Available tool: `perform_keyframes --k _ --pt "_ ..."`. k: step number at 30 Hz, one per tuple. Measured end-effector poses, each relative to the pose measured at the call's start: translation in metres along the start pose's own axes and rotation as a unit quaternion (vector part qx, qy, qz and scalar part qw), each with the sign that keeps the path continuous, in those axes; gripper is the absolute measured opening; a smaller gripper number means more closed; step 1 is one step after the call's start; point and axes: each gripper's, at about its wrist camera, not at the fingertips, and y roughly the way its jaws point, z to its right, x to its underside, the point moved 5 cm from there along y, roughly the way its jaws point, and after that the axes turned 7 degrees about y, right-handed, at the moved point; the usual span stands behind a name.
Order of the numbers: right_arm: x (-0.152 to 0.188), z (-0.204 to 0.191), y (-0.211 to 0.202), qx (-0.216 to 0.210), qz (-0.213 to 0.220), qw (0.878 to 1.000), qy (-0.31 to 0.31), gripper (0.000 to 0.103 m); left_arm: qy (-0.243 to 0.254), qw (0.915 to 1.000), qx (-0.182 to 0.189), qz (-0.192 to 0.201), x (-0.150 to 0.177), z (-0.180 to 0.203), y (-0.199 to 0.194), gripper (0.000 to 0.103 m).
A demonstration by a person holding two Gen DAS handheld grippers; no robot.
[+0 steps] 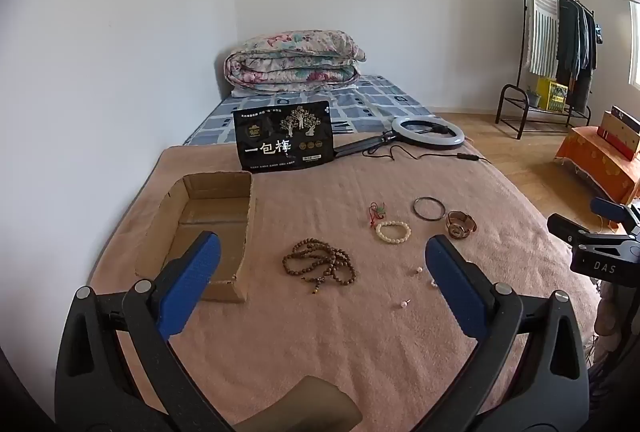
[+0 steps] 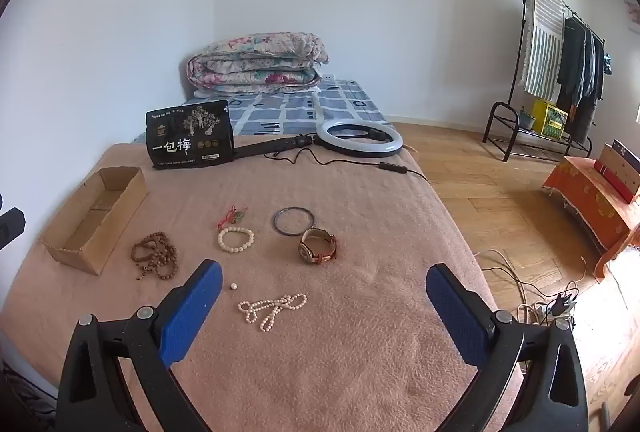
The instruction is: Organize jewelry
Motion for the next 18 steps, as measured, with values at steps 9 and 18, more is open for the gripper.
perform_keyframes --k 9,18 --pt "0.0000 0.0018 0.0010 -0.001 -0.004 1.000 0.007 0.103 -0.001 1.0000 -0.001 -0.003 -0.0004 0.0002 0.0009 0.103" --pt "0.0005 0.0001 0.0013 0.002 -0.004 1.000 0.002 0.103 -0.002 1.0000 0.002 0.000 -0.0008 0.0008 0.0008 0.103"
